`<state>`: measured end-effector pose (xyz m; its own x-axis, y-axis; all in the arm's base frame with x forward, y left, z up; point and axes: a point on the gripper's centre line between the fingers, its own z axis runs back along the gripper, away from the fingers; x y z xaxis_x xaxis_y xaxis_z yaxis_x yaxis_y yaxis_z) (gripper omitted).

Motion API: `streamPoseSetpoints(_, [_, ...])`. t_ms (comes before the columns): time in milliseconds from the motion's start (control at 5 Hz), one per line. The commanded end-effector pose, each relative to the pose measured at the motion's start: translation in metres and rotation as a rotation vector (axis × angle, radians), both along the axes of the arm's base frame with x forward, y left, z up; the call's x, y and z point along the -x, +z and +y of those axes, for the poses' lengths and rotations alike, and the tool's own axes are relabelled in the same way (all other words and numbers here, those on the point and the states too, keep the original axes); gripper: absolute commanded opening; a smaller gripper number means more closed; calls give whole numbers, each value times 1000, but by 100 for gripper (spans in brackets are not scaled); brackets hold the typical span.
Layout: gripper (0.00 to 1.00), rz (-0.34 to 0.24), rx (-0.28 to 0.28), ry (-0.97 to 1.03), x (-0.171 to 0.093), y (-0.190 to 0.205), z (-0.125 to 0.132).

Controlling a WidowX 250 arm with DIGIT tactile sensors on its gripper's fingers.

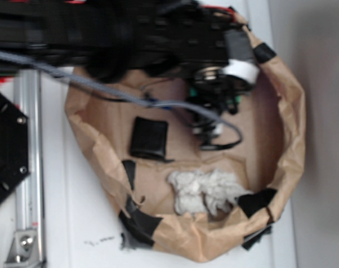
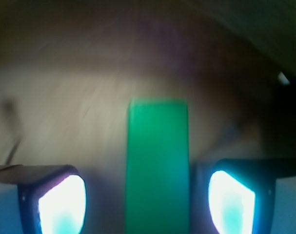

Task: Grab the green block.

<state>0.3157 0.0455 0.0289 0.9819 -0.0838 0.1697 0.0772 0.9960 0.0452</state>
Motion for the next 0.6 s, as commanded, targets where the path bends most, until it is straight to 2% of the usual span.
streamPoseSetpoints(0, [0, 8, -4, -35, -23, -22, -2])
streamPoseSetpoints(200, [0, -12, -6, -63, -13, -5, -15])
streamPoseSetpoints(400, [0, -12, 30, -102, -2, 21, -19])
